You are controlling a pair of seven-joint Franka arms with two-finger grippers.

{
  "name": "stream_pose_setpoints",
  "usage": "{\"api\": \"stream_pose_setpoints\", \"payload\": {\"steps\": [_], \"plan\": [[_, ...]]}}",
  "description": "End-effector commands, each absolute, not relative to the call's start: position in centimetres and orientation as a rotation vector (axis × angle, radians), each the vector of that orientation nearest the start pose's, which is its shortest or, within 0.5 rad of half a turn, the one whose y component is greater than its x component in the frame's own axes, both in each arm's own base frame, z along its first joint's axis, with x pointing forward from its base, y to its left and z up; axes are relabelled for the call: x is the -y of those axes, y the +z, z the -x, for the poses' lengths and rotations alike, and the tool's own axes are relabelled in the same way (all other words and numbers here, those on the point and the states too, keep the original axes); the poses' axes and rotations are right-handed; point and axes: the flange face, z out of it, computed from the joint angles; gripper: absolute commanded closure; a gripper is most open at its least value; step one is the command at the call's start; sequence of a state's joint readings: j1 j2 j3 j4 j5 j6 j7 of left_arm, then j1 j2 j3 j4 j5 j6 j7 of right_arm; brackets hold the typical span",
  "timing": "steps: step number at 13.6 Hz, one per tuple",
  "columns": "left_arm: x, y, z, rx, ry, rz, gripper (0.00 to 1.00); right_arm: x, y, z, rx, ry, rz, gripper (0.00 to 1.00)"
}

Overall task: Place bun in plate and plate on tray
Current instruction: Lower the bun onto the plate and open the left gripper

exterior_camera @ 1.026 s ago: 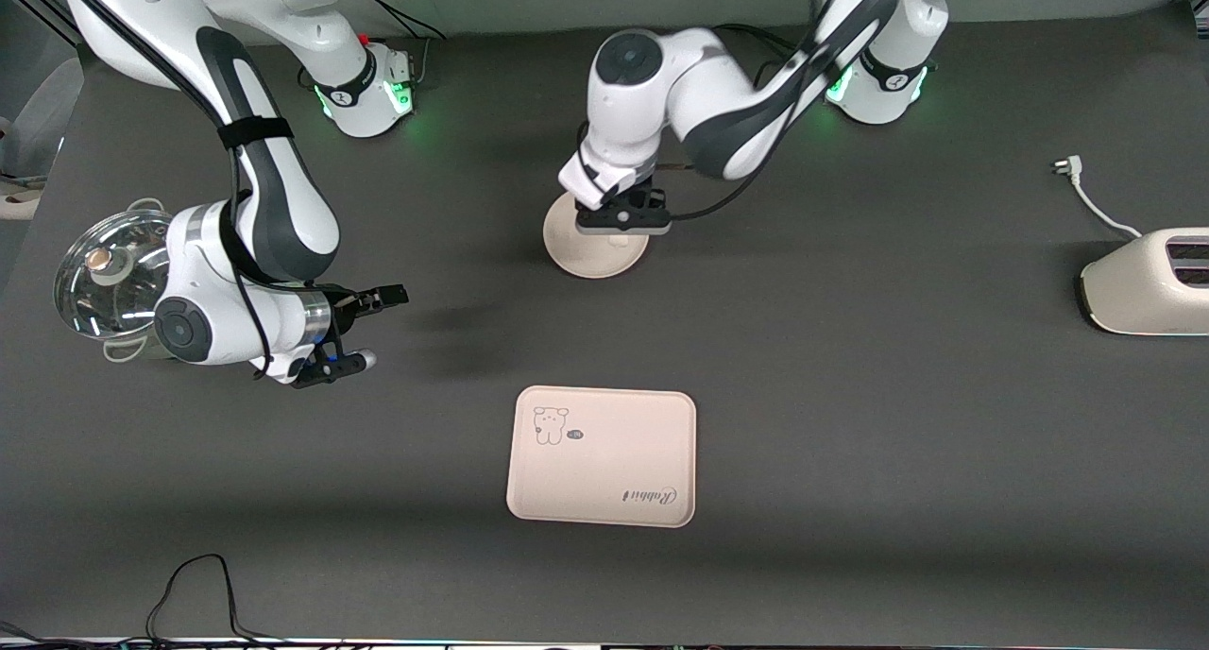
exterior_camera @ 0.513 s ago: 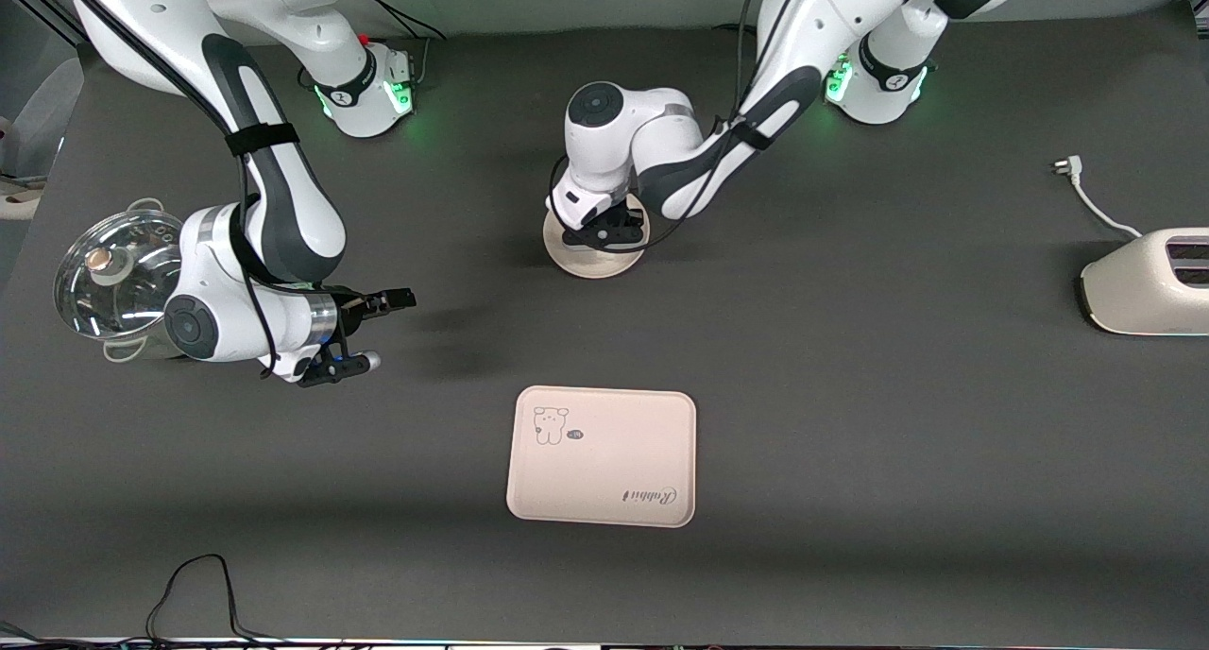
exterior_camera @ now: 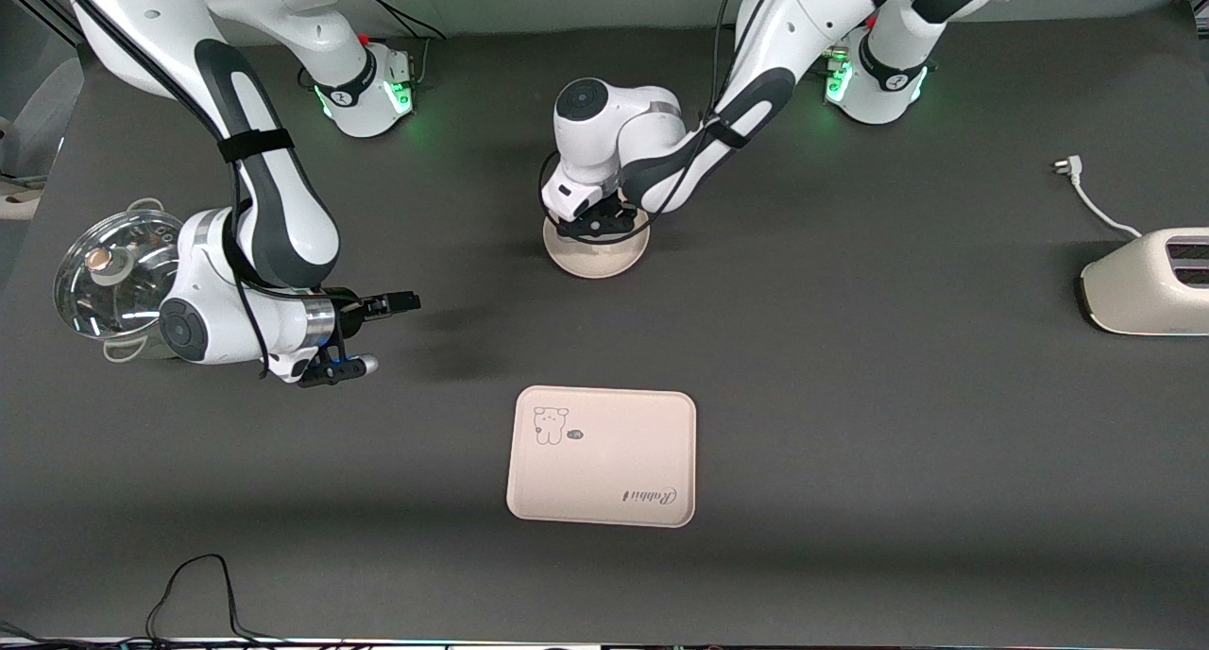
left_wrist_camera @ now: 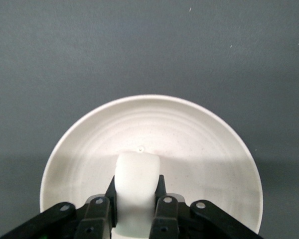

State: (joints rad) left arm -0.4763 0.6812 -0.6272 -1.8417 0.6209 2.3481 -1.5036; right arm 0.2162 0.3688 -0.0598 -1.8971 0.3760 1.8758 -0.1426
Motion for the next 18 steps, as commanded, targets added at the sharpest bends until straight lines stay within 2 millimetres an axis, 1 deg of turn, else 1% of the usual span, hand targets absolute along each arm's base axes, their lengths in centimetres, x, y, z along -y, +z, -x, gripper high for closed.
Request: {"api": "stream_pose_setpoints", "payload": {"steps": [1, 2, 4, 7, 9, 10, 11, 12, 13, 14, 15, 16, 17, 18], "plan": [[56.0, 20.4, -31.8, 0.12, -0.125, 3.121, 0.63, -11.9, 28.4, -56.9, 0.15, 0.545, 2.756, 0.0], [55.9, 20.3, -31.9, 0.121, -0.127, 3.119, 0.59, -11.9, 28.3, -56.8, 0.149, 0.551, 2.753, 0.0], [56.0, 20.4, -31.9, 0.122, -0.129, 3.12, 0.44, -11.9, 28.2, -56.8, 0.148, 0.556, 2.752, 0.0], [55.9, 20.3, -31.9, 0.108, -0.14, 3.117, 0.25, -12.1, 27.7, -56.5, 0.133, 0.574, 2.735, 0.0], [55.8, 20.6, -32.3, 0.116, -0.15, 3.115, 0.11, -12.4, 27.2, -56.2, 0.09, 0.572, 2.693, 0.0], [55.7, 21.0, -33.0, 0.117, -0.16, 3.109, 0.05, -12.7, 27.0, -56.0, 0.079, 0.568, 2.678, 0.0], [55.3, 22.1, -34.0, 0.114, -0.186, 3.113, 0.05, -12.8, 26.7, -55.8, 0.07, 0.558, 2.68, 0.0], [54.4, 23.6, -35.5, 0.079, -0.217, 3.095, 0.04, -12.8, 25.9, -55.1, 0.054, 0.547, 2.685, 0.0], [53.5, 25.3, -36.8, 0.026, -0.234, 3.065, 0.04, -13.5, 25.1, -54.4, 0.025, 0.538, 2.668, 0.0], [52.7, 26.9, -38.8, -0.014, -0.24, 3.043, 0.03, -14.4, 24.1, -53.4, 0.005, 0.54, 2.652, 0.0], [51.6, 28.4, -40.8, -0.015, -0.222, 3.025, 0.03, -14.3, 23.3, -52.8, -0.004, 0.523, 2.662, 0.0], [50.8, 30.1, -42.7, 0.005, -0.217, 3.026, 0.03, -14.8, 22.6, -52.0, 0.011, 0.508, 2.674, 0.0], [50.0, 31.5, -44.6, 0.006, -0.228, 3.027, 0.03, -16.2, 22.3, -51.2, 0.021, 0.495, 2.675, 0.0], [48.7, 33.3, -46.6, -0.031, -0.24, 3.015, 0.03, -17.3, 22.2, -50.5, 0.024, 0.499, 2.665, 0.0]]}}
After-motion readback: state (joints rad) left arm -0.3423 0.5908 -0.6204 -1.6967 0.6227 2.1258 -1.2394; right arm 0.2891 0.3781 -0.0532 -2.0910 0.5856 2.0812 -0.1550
